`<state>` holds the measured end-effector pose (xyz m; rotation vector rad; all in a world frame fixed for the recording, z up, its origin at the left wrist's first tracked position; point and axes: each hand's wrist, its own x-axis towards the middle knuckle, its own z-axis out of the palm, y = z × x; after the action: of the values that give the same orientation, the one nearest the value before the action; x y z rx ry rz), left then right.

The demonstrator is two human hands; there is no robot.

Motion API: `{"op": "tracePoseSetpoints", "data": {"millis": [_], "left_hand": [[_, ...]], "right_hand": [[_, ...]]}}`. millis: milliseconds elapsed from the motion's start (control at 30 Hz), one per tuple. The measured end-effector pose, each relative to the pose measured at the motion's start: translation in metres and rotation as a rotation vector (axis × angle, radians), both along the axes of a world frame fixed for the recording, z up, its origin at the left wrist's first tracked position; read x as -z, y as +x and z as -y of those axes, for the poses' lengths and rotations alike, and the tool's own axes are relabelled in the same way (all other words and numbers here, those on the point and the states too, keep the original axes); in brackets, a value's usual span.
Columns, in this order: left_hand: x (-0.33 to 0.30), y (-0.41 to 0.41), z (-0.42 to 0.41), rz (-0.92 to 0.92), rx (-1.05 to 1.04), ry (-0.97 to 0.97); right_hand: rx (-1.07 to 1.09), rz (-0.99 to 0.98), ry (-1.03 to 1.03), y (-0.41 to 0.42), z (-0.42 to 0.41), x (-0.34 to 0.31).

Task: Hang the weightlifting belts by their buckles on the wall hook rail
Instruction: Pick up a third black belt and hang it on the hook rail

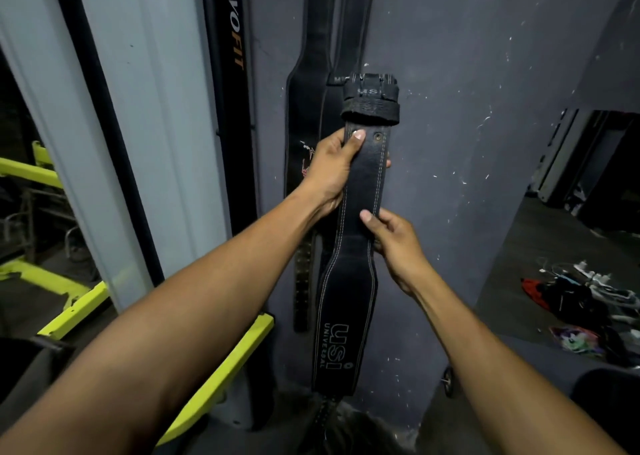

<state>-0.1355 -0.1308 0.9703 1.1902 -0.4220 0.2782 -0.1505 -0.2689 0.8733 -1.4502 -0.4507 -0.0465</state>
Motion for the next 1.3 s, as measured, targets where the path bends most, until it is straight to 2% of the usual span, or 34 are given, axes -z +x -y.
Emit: {"op": "tracePoseSetpoints", "data": {"millis": [67, 167, 333, 500, 567, 667, 933, 1133, 1300], "left_hand": [[-0.001, 0.002, 0.011, 0.009, -0.027, -0.011], [-0.011, 0.002, 0.019, 0.019, -0.057, -0.036], [-0.035, 0.004, 0.028, 0.042, -0.091, -0.064], [-0.038, 0.006, 0.034, 0.069, -0.065, -0.053], [-0.031, 0.008, 0.034, 0.062, -0.048, -0.05], [-0.017, 0.015, 0.029, 0.035, -0.027, -0.044], [0.038, 0.04, -0.003, -0.069, -0.052, -0.019], [0.068, 0.05, -0.03, -0.088, -0.003, 0.013], [0.079, 0.06, -0.05, -0.108, 0.05, 0.03]], "right_hand": [[-0.026, 0.024, -0.016, 0.006, 0.01, 0.003], [0.007, 0.013, -0.138, -0.002, 0.025, 0.049], [0.049, -0.165, -0.357, -0.018, 0.053, 0.144], [0.059, -0.237, -0.389, -0.018, 0.067, 0.17], [0.029, -0.246, -0.4, -0.015, 0.067, 0.165], [0.003, -0.202, -0.294, -0.006, 0.06, 0.14], [0.041, 0.011, 0.018, 0.049, 0.014, 0.014], [0.132, 0.159, -0.03, 0.082, -0.018, -0.039], [0.191, 0.139, -0.053, 0.098, -0.041, -0.055]]}}
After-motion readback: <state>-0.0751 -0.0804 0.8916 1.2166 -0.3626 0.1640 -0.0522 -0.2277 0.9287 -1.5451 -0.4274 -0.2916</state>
